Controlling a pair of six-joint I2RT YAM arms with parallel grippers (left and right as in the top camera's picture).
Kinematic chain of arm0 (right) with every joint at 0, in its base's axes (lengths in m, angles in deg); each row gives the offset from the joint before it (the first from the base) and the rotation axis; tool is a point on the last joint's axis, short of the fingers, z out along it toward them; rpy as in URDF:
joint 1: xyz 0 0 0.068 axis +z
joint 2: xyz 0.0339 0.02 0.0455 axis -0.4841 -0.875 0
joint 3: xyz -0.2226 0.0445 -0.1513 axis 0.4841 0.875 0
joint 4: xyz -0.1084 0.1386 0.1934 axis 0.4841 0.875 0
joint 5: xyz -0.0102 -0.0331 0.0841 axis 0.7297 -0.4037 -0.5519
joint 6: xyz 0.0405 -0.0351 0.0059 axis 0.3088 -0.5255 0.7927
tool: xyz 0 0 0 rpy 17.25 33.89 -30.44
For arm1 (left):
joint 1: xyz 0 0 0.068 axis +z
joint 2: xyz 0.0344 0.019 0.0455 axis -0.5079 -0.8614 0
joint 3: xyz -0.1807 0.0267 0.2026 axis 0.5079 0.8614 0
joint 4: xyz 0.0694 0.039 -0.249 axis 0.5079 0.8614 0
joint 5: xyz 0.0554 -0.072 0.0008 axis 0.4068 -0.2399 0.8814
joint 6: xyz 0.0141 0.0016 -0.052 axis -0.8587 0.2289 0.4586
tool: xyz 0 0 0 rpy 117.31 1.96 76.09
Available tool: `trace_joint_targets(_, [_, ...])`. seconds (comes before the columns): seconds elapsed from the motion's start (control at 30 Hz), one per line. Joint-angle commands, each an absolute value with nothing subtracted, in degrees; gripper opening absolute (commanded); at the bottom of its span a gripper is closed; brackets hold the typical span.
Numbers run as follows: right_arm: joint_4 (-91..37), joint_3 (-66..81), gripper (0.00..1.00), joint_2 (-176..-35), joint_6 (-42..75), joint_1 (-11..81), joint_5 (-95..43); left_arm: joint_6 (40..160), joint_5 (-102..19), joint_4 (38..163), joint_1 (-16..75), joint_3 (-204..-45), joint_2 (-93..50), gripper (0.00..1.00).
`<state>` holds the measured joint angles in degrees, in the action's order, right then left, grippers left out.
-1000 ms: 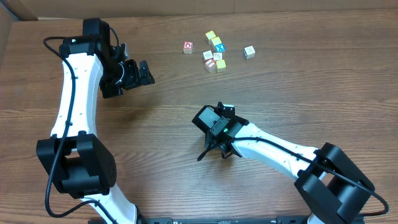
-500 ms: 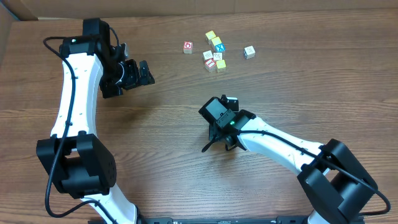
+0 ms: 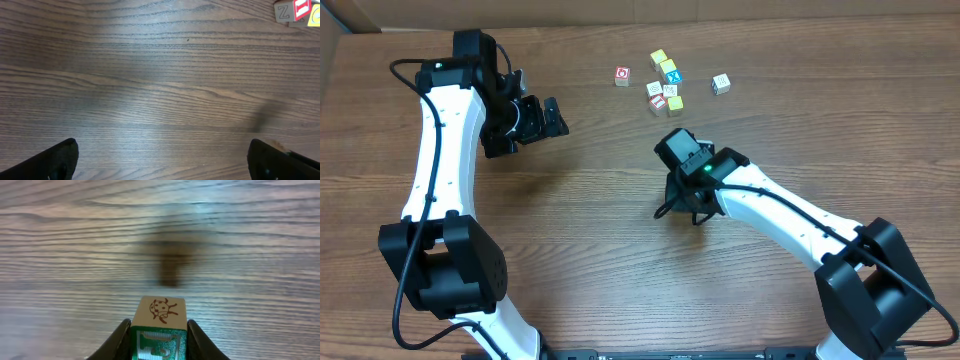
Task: Flip 5 blocks
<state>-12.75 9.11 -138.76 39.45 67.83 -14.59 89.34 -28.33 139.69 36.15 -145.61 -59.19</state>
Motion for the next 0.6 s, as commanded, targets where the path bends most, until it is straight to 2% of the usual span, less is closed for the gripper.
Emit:
trace_joint_targets(0.0, [-12.5, 7.8, 0.28, -138.8, 39.0, 67.9, -16.3, 89.9, -28.4, 139.7, 36.1, -147.2, -59.1, 1.00])
trace_joint_targets(0.57, [-13.7, 7.8, 0.29, -144.4, 38.9, 70.1, -16.3, 89.9, -28.4, 139.7, 36.1, -147.2, -59.1, 1.00])
